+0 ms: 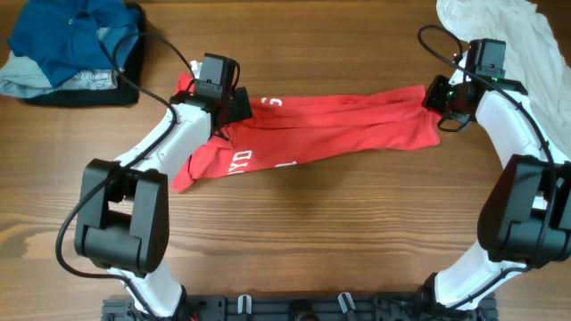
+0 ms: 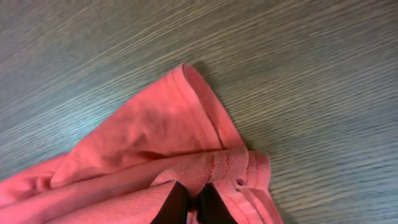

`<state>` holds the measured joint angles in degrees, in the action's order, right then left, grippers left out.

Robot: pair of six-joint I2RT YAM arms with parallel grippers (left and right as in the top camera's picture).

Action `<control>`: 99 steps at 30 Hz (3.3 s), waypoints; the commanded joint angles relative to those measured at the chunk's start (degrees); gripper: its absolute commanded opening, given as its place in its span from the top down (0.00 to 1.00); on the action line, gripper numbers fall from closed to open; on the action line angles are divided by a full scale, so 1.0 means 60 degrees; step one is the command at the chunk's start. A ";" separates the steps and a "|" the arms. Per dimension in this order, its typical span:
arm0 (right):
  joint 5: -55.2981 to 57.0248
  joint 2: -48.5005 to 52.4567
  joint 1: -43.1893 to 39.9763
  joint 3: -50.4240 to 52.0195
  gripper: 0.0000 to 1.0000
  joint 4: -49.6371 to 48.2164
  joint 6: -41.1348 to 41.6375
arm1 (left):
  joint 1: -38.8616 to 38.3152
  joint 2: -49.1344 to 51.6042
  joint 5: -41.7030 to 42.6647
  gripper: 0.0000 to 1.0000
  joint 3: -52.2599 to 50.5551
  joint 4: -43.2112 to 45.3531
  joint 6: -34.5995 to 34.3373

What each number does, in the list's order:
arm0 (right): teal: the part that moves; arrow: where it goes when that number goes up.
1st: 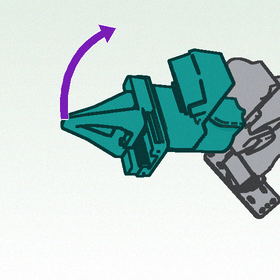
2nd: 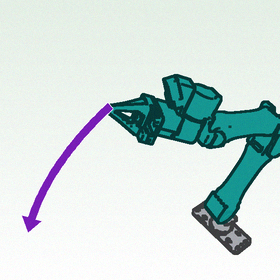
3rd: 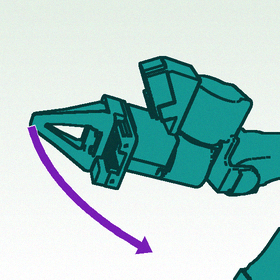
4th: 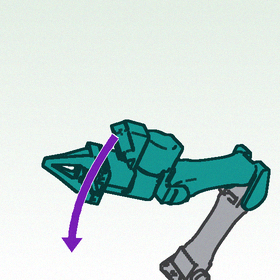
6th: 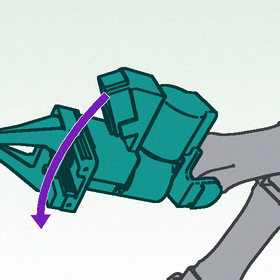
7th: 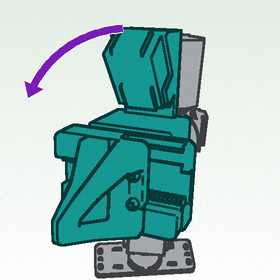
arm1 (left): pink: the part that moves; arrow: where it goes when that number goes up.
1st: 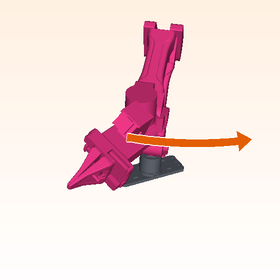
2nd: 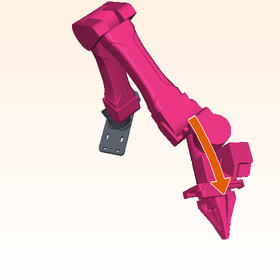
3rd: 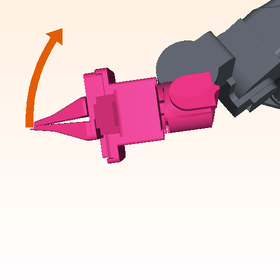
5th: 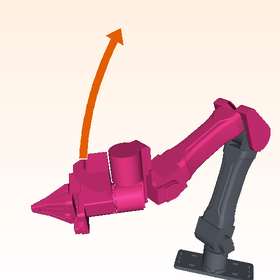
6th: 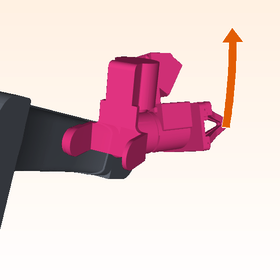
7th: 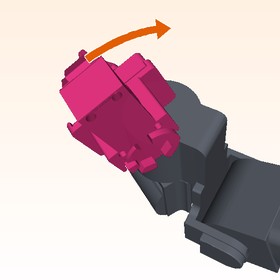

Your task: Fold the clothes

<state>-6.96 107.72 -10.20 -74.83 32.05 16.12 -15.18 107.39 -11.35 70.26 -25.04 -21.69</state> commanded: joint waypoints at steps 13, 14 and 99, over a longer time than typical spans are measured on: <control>0.0565 0.0000 0.0007 -0.0222 0.14 -0.0699 -0.2171 | 0.0095 -0.1840 -0.0193 0.00 0.0135 -0.0372 0.0047; 0.0597 0.0146 0.0007 -0.0222 0.13 -0.0736 -0.2386 | 0.0095 -0.1887 -0.0193 0.00 0.0135 -0.0404 0.0047; -0.0798 0.0160 0.4510 -0.3523 0.21 0.4696 -0.2153 | 0.0579 -0.1807 -0.1049 0.00 0.0131 -0.1475 0.0047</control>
<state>-19.35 109.71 16.47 -95.13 59.66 2.37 -12.10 96.03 -16.69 70.48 -33.91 -21.69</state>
